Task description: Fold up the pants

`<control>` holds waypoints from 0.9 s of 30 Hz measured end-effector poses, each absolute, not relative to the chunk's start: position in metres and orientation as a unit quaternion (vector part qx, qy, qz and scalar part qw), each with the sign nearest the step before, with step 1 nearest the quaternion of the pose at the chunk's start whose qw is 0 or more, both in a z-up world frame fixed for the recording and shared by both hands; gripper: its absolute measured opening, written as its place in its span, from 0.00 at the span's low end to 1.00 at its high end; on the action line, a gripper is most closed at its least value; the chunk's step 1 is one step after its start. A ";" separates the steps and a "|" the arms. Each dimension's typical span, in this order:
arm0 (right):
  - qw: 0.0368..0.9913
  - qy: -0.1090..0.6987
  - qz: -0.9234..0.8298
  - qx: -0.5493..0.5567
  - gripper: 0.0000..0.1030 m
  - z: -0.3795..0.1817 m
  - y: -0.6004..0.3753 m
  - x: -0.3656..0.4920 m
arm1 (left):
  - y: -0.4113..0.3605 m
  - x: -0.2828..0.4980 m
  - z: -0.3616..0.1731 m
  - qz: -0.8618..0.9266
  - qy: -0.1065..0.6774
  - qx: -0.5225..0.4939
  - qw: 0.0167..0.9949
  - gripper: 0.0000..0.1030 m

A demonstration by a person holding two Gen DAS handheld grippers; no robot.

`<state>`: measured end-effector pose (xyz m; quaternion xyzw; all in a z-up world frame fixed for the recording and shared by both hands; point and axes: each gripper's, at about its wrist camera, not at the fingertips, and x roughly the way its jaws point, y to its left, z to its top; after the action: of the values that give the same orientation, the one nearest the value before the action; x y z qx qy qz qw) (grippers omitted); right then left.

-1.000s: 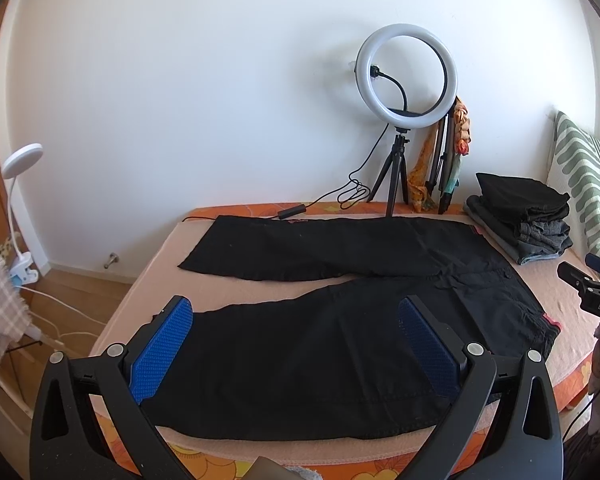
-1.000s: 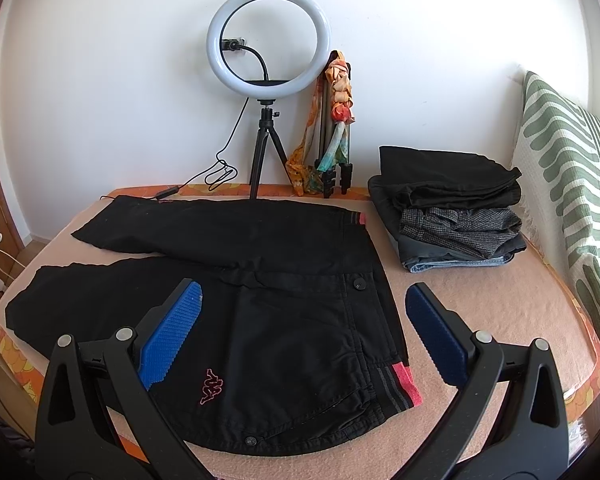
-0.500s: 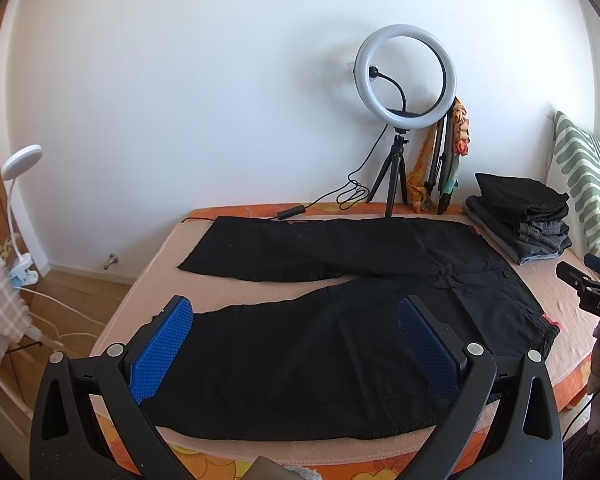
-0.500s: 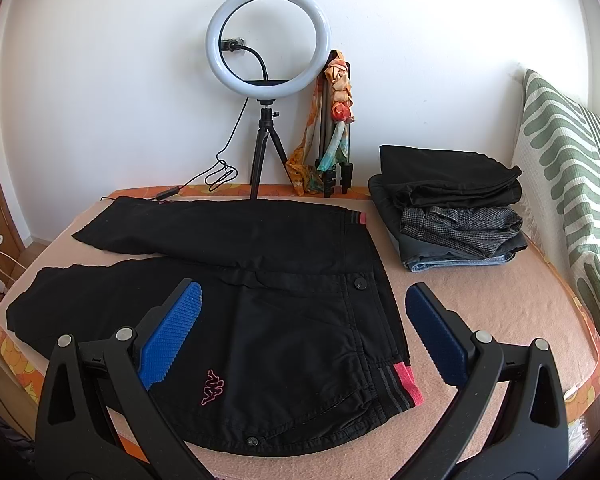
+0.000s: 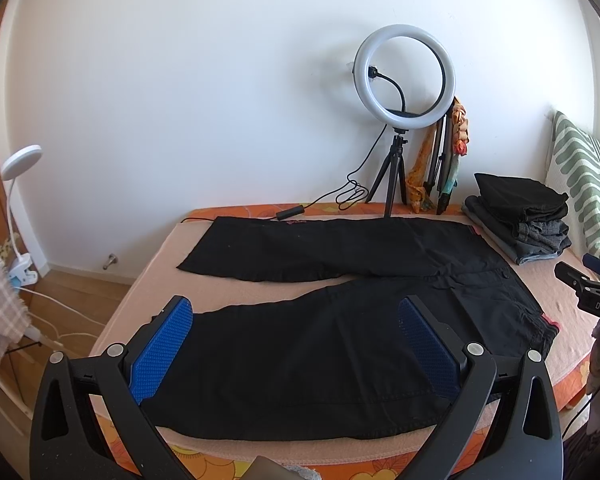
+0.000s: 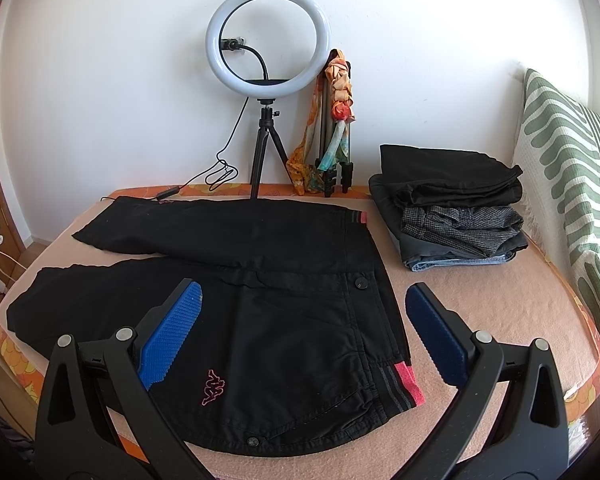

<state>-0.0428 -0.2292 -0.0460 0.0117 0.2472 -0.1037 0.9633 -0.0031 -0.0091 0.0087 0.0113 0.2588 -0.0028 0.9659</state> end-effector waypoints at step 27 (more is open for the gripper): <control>0.963 0.250 -0.097 0.019 1.00 -0.044 -0.228 -0.029 | 0.009 0.018 0.004 0.008 0.280 -0.004 0.960 0.99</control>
<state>-0.0295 -0.2276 -0.0444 0.0188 0.2498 -0.0966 0.9633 0.0181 0.0086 0.0037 -0.0041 0.2802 0.0082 0.9599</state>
